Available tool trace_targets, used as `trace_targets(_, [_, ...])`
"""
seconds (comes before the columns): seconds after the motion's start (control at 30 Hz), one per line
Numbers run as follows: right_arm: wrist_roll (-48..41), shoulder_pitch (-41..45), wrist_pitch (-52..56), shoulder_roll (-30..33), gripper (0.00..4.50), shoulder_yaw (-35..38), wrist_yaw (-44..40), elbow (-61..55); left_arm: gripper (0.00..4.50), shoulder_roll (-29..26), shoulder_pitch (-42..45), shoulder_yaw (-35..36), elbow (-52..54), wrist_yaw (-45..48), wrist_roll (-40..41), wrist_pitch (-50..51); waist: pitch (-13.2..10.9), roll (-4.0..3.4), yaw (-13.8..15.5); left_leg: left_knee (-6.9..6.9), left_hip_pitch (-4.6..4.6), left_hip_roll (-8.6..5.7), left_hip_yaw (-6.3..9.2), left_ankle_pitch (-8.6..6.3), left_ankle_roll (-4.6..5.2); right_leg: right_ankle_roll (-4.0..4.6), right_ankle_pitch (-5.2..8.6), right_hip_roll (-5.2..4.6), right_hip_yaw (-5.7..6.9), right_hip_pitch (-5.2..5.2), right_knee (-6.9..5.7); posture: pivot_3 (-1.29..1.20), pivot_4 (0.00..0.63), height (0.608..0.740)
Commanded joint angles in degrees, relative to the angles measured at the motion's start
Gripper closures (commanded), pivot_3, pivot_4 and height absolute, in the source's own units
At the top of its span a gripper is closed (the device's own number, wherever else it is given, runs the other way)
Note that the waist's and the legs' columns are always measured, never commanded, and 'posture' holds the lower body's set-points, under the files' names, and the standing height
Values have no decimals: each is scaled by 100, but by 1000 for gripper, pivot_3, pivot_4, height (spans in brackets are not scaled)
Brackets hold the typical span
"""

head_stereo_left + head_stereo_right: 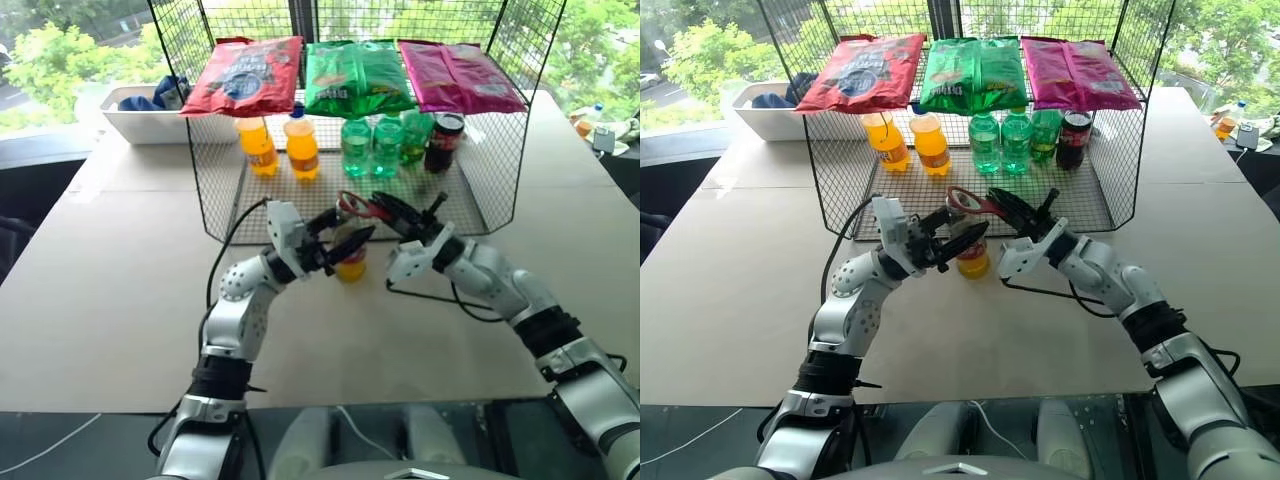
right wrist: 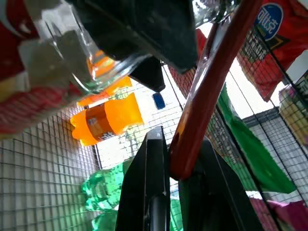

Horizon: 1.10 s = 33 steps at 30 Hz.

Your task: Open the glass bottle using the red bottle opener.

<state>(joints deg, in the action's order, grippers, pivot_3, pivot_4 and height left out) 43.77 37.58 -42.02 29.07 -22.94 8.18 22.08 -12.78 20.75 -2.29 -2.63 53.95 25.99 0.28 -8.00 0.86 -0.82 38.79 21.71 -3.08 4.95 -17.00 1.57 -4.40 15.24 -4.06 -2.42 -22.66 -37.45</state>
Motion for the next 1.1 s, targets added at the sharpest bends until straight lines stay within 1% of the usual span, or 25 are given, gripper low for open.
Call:
trace_targets(0.03, [313, 194, -308, 212, 4500, -136, 37, 145, 2340, 67, -38, -247, 25, 35, -52, 167, 0, 0, -6, -4, 1, 1, -3, 0, 0, 0, 0, 0, -2, -2, 3, 0, 150, 740])
trace_targets(0.13, [402, 479, -399, 439, 4500, -56, 20, 85, 2340, 69, -44, -243, 23, 24, -53, 182, 0, -1, 2, -7, 2, 1, -4, 0, 0, 0, 0, -1, -3, -2, 7, 0, 150, 740])
trace_targets(0.3, [302, 741, -507, 585, 4500, 24, -26, 50, 2340, 85, -36, -252, 15, 19, -56, 186, 0, -1, 0, -8, 2, 0, -3, 0, 0, 0, 0, -2, -2, -1, 11, 0, 150, 740])
trace_targets(0.73, [183, 758, -481, 682, 4500, 248, -1, -8, 2340, 86, -85, -266, 60, 19, -46, 229, 0, -1, 3, -9, 3, 1, -3, 0, 0, 0, 0, -2, -2, -1, 12, 0, 150, 740])
trace_targets(1.1, [-30, 860, -389, 629, 4500, 539, 54, -405, 2340, 52, -134, -256, 94, 19, -37, 259, 0, -1, 5, -10, 7, 1, -2, 0, 0, 0, 0, -3, -2, -2, 15, 0, 150, 740])
